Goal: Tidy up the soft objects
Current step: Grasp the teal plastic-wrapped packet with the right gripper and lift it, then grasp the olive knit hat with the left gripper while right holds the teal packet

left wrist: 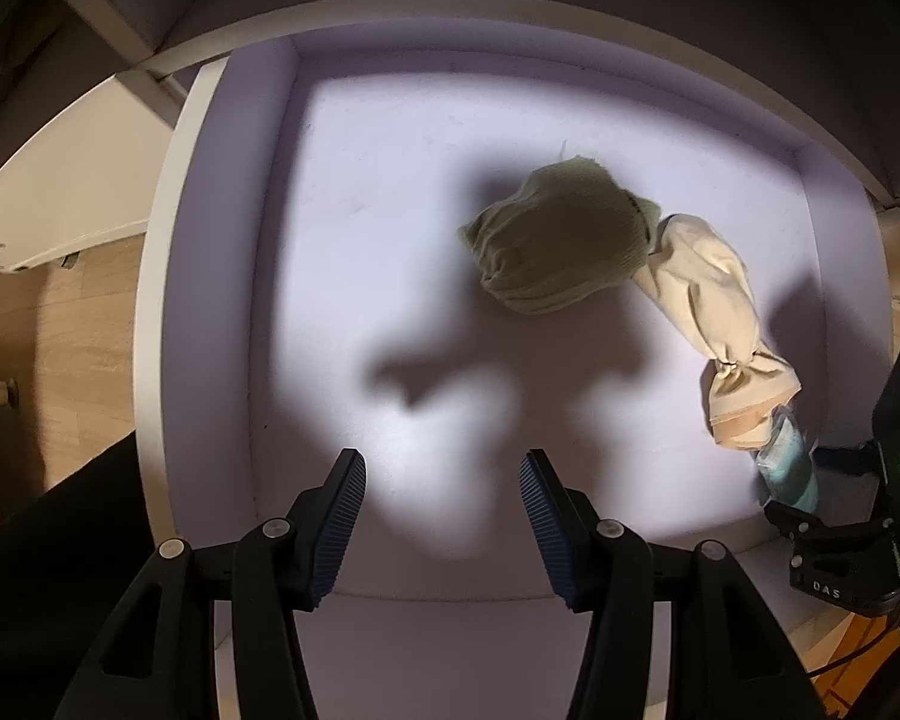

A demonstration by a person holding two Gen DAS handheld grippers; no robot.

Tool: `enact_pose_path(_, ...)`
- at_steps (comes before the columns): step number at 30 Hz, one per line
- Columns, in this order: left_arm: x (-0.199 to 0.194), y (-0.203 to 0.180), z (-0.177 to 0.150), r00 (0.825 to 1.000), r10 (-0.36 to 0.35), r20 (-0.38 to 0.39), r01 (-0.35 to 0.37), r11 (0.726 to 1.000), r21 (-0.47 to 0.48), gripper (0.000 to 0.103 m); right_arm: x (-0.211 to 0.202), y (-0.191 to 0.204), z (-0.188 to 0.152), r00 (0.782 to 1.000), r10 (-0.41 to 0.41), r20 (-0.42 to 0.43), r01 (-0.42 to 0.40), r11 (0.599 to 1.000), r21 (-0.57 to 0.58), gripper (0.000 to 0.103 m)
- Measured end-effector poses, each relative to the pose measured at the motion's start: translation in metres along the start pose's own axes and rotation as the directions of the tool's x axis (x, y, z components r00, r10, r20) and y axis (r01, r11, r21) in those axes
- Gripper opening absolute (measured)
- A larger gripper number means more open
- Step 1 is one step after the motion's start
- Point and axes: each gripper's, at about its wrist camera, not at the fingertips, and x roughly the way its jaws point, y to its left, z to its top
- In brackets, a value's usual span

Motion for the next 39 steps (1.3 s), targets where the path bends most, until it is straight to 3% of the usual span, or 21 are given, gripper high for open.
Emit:
enact_pose_path(1, 0.000, -0.002, 0.001, 1.000, -0.002, 0.007, 0.002, 1.000, 0.008, 0.054, 0.000, 0.001, -0.001, 1.000, -0.014, 0.010, 0.014, 1.000, -0.001, 0.051)
enact_pose_path(3, 0.001, -0.007, 0.002, 1.000, -0.007, 0.016, 0.007, 1.000, 0.028, 0.054, -0.001, -0.003, -0.001, 1.000, 0.015, 0.026, -0.015, 1.000, 0.004, 0.036)
enact_pose_path(6, 0.002, -0.015, 0.007, 0.999, -0.014, 0.037, 0.012, 0.998, 0.058, 0.054, -0.015, -0.013, 0.005, 0.994, 0.046, 0.099, -0.052, 0.997, 0.056, 0.034)
enact_pose_path(12, 0.000, -0.034, 0.026, 0.995, 0.003, 0.099, -0.016, 0.990, 0.137, 0.055, -0.020, -0.046, 0.003, 0.984, 0.082, 0.158, -0.113, 0.974, 0.197, 0.034)
enact_pose_path(14, 0.000, -0.043, 0.035, 0.993, 0.000, 0.121, -0.022, 0.982, 0.185, 0.072, -0.015, -0.049, 0.003, 0.985, 0.099, 0.143, -0.128, 0.969, 0.209, 0.034)
enact_pose_path(16, 0.001, -0.052, 0.041, 0.990, 0.007, 0.140, -0.041, 0.969, 0.244, 0.077, -0.013, -0.051, 0.009, 0.985, 0.101, 0.141, -0.128, 0.970, 0.205, 0.034)
enact_pose_path(22, 0.023, -0.068, 0.056, 0.989, 0.062, 0.132, -0.108, 0.919, 0.378, 0.077, -0.013, -0.036, 0.011, 0.986, 0.103, 0.129, -0.128, 0.971, 0.202, 0.037)
enact_pose_path(24, 0.029, -0.068, 0.058, 0.990, 0.064, 0.124, -0.107, 0.920, 0.377, 0.077, -0.009, -0.023, 0.022, 0.987, 0.107, 0.124, -0.131, 0.970, 0.205, 0.038)
enact_pose_path(28, 0.048, -0.067, 0.056, 0.994, 0.076, 0.078, -0.100, 0.924, 0.370, 0.077, -0.012, -0.033, 0.021, 0.986, 0.125, 0.112, -0.145, 0.969, 0.199, 0.043)
enact_pose_path(30, 0.056, -0.065, 0.050, 0.995, 0.082, 0.052, -0.095, 0.928, 0.361, 0.077, -0.012, -0.027, 0.020, 0.987, 0.120, 0.106, -0.139, 0.970, 0.198, 0.047)
enact_pose_path(32, 0.056, -0.061, 0.046, 0.998, 0.050, 0.048, -0.063, 0.939, 0.339, 0.067, -0.012, -0.027, 0.017, 0.989, 0.109, 0.097, -0.127, 0.971, 0.202, 0.051)
enact_pose_path(35, 0.054, -0.059, 0.038, 0.997, 0.057, 0.050, -0.070, 0.943, 0.324, 0.052, -0.022, -0.010, 0.006, 0.991, 0.100, 0.087, -0.115, 0.974, 0.197, 0.051)
enact_pose_path(39, 0.055, -0.048, 0.025, 1.000, 0.019, 0.023, -0.025, 0.959, 0.283, 0.052, -0.015, -0.003, 0.001, 0.994, 0.081, 0.070, -0.092, 0.979, 0.181, 0.047)
